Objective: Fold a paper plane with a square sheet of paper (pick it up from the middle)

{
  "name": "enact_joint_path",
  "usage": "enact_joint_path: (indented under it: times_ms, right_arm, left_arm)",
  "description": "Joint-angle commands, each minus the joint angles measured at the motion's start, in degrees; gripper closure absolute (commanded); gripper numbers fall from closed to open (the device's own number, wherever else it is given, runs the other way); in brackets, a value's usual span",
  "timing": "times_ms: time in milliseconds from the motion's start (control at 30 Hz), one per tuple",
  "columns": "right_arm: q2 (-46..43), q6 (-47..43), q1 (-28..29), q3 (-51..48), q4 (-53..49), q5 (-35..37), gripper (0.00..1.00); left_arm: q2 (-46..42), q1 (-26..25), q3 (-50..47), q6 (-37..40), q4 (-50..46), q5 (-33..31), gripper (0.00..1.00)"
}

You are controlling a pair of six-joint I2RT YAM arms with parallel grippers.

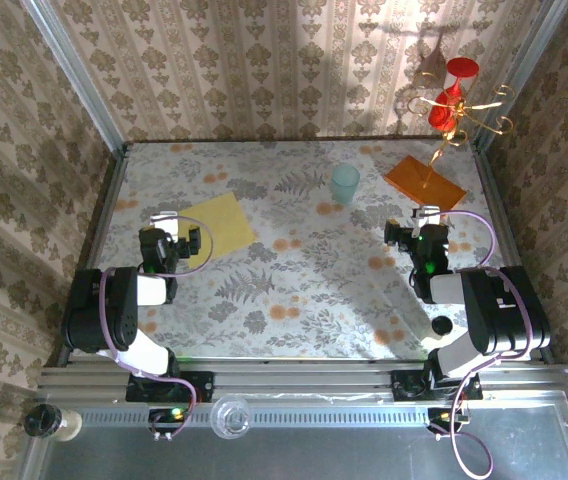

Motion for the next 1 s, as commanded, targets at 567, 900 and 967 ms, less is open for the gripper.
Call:
enact_joint_path:
  times_ms: [567,900,967]
  right_arm:
    - [-23.2,18.7,3.7,17.0,-54.2,-4.8,0.00]
    - [-13.4,26.6,8.5,29.9,-68.6,-19.3,0.00]
    - [-10.1,27.8,8.9,31.6,-68.4,-24.2,0.00]
  left_arm:
    - [-20.9,0.2,21.5,-25.0,-54.3,9.5,0.00]
    - [-0.9,-2.4,35.6,-28.9,-67.9,19.8,0.00]
    - [3.4,-4.4,39.2,-27.5,-71.4,16.8,0.00]
